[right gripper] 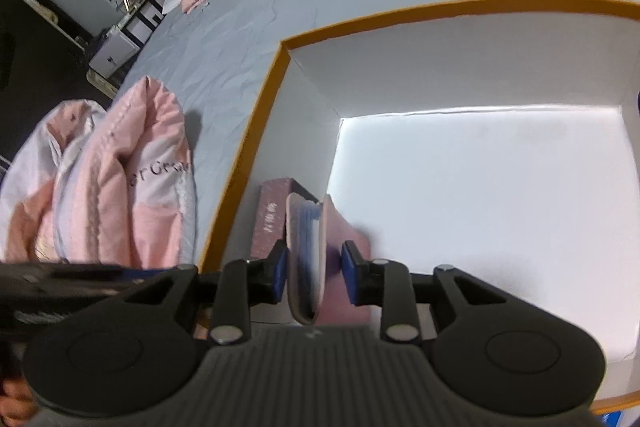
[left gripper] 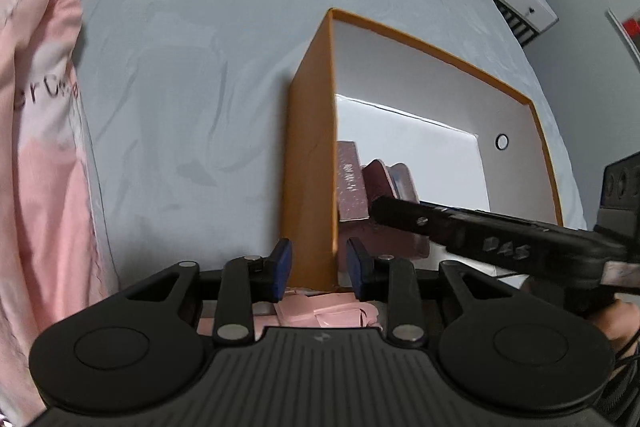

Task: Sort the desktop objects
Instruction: 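Carry the wallet into the orange box with the right gripper while the left carries the maroon box, then lower the maroon box into the orange box with the left gripper and release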

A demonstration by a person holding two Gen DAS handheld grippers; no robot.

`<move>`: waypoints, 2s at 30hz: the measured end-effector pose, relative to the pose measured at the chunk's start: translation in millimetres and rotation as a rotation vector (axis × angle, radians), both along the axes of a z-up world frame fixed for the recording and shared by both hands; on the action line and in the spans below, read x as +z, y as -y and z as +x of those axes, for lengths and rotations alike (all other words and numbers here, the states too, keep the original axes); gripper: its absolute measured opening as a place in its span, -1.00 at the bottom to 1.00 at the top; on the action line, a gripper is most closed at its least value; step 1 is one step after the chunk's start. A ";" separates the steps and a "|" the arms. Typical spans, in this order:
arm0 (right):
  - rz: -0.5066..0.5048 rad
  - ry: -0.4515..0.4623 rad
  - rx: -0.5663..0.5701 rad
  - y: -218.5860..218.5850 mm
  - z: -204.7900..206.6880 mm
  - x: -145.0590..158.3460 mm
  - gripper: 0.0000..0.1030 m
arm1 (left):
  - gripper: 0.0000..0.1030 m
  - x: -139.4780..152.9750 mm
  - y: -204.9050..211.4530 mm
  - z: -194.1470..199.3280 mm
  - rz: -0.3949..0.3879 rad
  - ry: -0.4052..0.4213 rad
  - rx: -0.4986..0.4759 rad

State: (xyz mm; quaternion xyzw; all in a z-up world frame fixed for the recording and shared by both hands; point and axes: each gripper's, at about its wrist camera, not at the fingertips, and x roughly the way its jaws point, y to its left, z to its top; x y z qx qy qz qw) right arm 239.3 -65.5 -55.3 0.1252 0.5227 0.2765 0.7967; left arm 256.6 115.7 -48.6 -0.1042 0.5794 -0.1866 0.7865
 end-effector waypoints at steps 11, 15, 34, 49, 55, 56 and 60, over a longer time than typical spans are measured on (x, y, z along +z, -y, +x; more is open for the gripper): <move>0.003 -0.038 -0.010 -4.0 4.2 8.0 -0.44 | -0.76 -3.5 9.7 -8.5 0.033 0.000 0.010; 0.036 -0.078 -0.018 1.5 2.1 9.0 -0.48 | -0.75 3.8 15.6 -18.7 0.047 -0.005 -0.009; -0.057 -0.023 0.140 1.4 -15.4 10.9 -0.45 | -0.31 50.3 64.1 -23.6 0.271 0.329 -0.621; -0.079 0.010 0.139 14.1 2.2 17.7 -0.59 | 0.18 10.4 115.4 -24.6 0.574 0.326 -1.220; -0.051 -0.029 0.157 19.2 8.5 12.5 -0.49 | 0.28 6.7 128.4 -12.5 0.564 0.245 -1.305; -0.051 -0.038 0.158 19.3 9.0 11.2 -0.46 | 0.28 6.5 129.0 -9.8 0.547 0.228 -1.301; -0.072 -0.042 0.158 19.4 9.8 7.9 -0.46 | 0.28 -0.3 129.2 -13.6 0.603 0.201 -1.347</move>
